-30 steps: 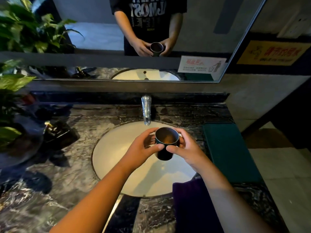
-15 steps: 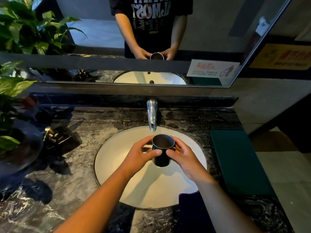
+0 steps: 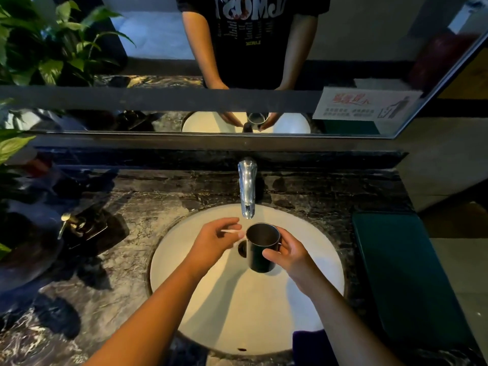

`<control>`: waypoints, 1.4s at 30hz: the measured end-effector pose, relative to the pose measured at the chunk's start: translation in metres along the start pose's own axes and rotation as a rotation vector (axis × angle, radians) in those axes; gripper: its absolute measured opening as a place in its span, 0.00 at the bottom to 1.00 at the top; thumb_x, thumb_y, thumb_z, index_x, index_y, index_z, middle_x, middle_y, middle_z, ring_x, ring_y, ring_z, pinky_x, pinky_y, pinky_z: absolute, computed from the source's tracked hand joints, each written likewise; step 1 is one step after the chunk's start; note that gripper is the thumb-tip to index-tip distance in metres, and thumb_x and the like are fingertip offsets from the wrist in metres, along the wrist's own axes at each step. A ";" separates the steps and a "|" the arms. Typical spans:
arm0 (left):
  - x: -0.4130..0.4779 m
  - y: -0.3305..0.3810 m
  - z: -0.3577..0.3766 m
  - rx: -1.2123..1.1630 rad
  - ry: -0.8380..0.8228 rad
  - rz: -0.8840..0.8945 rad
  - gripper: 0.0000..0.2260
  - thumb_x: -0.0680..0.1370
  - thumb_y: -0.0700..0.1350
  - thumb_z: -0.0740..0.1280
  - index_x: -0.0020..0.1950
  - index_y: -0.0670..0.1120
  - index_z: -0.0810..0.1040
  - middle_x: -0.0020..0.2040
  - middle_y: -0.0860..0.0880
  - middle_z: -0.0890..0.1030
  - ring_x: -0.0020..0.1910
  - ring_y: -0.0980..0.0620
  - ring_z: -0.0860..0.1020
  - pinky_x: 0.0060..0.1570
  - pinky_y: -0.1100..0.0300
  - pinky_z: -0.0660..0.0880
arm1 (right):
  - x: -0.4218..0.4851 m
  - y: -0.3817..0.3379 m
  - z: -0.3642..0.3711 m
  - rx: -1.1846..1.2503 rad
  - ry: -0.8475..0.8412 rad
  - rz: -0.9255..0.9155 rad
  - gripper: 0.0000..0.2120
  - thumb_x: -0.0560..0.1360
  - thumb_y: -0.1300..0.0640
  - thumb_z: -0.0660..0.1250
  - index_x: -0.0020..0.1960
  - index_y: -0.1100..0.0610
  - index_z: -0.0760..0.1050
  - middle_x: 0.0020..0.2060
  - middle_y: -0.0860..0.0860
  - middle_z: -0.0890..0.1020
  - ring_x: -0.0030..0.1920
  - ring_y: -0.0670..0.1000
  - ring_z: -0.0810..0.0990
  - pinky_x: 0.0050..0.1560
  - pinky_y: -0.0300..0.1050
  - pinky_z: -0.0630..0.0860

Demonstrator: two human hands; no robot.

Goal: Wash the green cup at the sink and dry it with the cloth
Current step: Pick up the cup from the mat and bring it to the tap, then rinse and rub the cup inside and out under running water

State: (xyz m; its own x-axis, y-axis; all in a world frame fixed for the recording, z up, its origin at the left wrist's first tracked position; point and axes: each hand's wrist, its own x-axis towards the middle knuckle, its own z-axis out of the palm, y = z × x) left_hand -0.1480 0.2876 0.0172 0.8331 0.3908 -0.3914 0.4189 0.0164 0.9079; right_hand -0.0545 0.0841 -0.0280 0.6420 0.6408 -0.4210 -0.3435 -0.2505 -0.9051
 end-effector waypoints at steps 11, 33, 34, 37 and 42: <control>0.045 0.026 0.014 -0.244 0.142 -0.068 0.08 0.81 0.43 0.68 0.53 0.42 0.85 0.46 0.42 0.87 0.40 0.49 0.85 0.39 0.61 0.82 | 0.023 0.007 -0.003 -0.024 0.017 -0.012 0.23 0.71 0.56 0.76 0.64 0.43 0.76 0.57 0.34 0.84 0.61 0.38 0.81 0.55 0.34 0.79; 0.043 0.041 0.026 -0.226 0.173 -0.083 0.11 0.82 0.42 0.65 0.47 0.36 0.82 0.36 0.43 0.84 0.31 0.51 0.82 0.34 0.62 0.81 | 0.030 0.007 -0.004 0.017 0.051 -0.042 0.26 0.74 0.63 0.76 0.66 0.43 0.75 0.61 0.41 0.83 0.62 0.41 0.81 0.54 0.35 0.80; 0.043 0.042 0.026 -0.225 0.172 -0.080 0.11 0.82 0.42 0.65 0.47 0.35 0.81 0.36 0.43 0.83 0.31 0.51 0.82 0.34 0.62 0.80 | 0.031 0.007 -0.004 0.008 0.048 -0.032 0.25 0.74 0.63 0.76 0.64 0.42 0.75 0.61 0.40 0.82 0.61 0.41 0.81 0.52 0.33 0.80; 0.044 0.046 0.026 -0.238 0.177 -0.070 0.12 0.83 0.42 0.65 0.46 0.34 0.81 0.36 0.41 0.82 0.30 0.51 0.81 0.34 0.62 0.80 | 0.035 0.009 -0.004 0.003 0.049 -0.011 0.25 0.74 0.64 0.76 0.63 0.41 0.74 0.60 0.38 0.82 0.60 0.39 0.81 0.50 0.31 0.79; 0.042 0.049 0.028 -0.271 0.193 -0.059 0.12 0.83 0.41 0.65 0.45 0.35 0.81 0.35 0.42 0.82 0.30 0.52 0.82 0.34 0.61 0.81 | 0.038 0.010 -0.003 -0.005 0.043 -0.009 0.26 0.74 0.64 0.77 0.62 0.40 0.75 0.60 0.37 0.82 0.59 0.37 0.81 0.49 0.30 0.79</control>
State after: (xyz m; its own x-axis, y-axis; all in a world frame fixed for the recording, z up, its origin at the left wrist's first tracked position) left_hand -0.0825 0.2793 0.0414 0.7159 0.5483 -0.4323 0.3315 0.2780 0.9016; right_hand -0.0317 0.1042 -0.0536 0.6736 0.6116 -0.4151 -0.3343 -0.2488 -0.9090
